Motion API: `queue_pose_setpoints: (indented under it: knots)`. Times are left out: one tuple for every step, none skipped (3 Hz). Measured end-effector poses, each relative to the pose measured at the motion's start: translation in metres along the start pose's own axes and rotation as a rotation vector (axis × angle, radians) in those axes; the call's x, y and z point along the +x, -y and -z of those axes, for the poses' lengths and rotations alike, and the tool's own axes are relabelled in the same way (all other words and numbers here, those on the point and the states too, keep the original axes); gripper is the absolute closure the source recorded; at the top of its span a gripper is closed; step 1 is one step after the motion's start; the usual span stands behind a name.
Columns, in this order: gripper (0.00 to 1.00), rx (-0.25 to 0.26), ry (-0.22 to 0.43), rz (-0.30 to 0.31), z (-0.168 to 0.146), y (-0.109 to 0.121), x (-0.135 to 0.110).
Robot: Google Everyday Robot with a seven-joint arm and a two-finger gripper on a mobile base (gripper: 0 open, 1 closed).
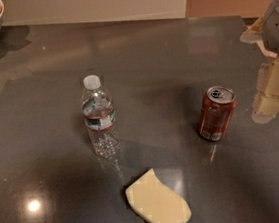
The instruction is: Pick coke can
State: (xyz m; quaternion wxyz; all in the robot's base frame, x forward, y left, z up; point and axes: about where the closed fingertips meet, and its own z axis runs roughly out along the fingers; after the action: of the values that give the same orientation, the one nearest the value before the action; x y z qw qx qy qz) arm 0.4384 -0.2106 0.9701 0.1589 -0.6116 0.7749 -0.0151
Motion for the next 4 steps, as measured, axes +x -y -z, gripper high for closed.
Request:
queue_pose_setpoints:
  knots:
    - [0.0, -0.057, 0.062, 0.019, -0.017, -0.004, -0.005]
    - [0.0, -0.105, 0.124, 0.051, -0.04, -0.008, -0.012]
    - [0.0, -0.149, 0.159, 0.065, -0.059, -0.013, -0.016]
    - [0.0, -0.179, 0.186, 0.082, -0.071, -0.02, -0.02]
